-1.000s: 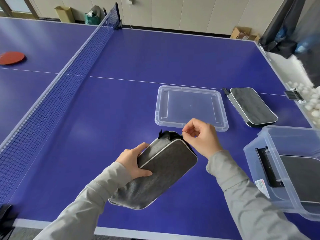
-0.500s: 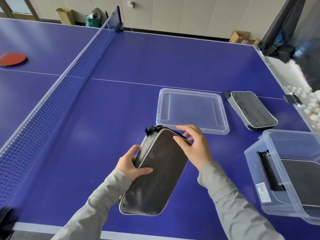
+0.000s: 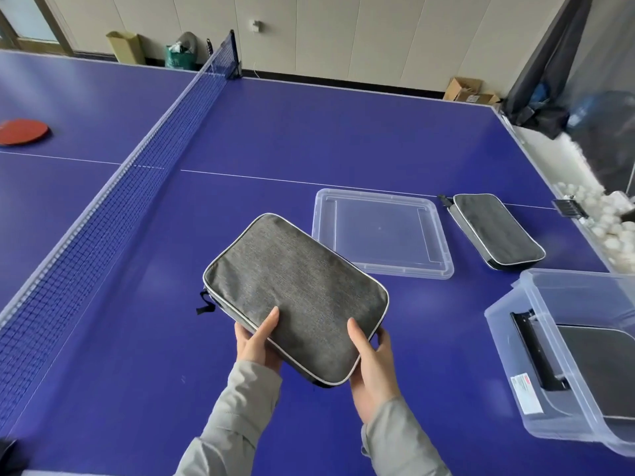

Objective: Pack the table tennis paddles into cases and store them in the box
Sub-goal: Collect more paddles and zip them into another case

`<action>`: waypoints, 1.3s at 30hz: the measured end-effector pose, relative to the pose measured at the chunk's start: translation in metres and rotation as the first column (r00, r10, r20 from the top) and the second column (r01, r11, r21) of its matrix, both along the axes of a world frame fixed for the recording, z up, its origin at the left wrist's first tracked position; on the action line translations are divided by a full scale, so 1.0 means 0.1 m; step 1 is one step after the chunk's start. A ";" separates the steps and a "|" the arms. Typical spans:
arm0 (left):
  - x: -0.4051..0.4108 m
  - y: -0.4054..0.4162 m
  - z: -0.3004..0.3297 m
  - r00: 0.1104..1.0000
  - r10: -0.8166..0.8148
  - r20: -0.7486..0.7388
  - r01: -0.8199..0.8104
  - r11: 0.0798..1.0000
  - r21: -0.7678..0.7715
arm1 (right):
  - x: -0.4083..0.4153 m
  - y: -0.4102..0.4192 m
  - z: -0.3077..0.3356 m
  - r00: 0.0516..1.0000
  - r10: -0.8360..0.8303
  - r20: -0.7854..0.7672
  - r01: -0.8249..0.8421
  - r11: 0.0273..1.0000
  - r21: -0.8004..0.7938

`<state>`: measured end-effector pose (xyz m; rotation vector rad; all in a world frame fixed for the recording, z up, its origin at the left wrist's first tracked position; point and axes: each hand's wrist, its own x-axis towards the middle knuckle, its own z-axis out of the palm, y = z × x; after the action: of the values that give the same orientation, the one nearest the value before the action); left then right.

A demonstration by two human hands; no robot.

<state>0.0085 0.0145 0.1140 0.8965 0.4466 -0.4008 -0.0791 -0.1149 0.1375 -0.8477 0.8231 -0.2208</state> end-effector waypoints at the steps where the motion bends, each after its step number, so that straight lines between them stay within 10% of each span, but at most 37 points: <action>1: 0.00 0.00 0.00 1.000 -0.003 0.005 0.003 1.000 -0.012 | 0.02 -0.01 0.01 1.000 -0.022 -0.006 0.022 1.000 -0.023; 14: 0.45 0.79 0.00 0.955 -0.295 -0.037 0.297 0.952 0.073 | -0.12 -0.53 0.33 0.999 0.041 0.025 -0.036 0.987 -0.156; 21: 0.74 0.56 0.21 0.772 -0.629 0.091 0.548 0.731 0.407 | -0.34 -0.73 0.40 0.995 0.098 -0.027 -0.102 0.961 -0.256; 39: -0.15 -0.54 0.39 0.723 -0.663 0.195 0.572 0.733 0.370 | -1.52 -1.53 0.70 0.995 -0.082 -0.057 0.029 0.781 -0.624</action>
<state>-0.0064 -0.0400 0.1535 1.3754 -0.1284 -0.8154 -0.2309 -0.2680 0.2078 -1.4687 0.8620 -0.5358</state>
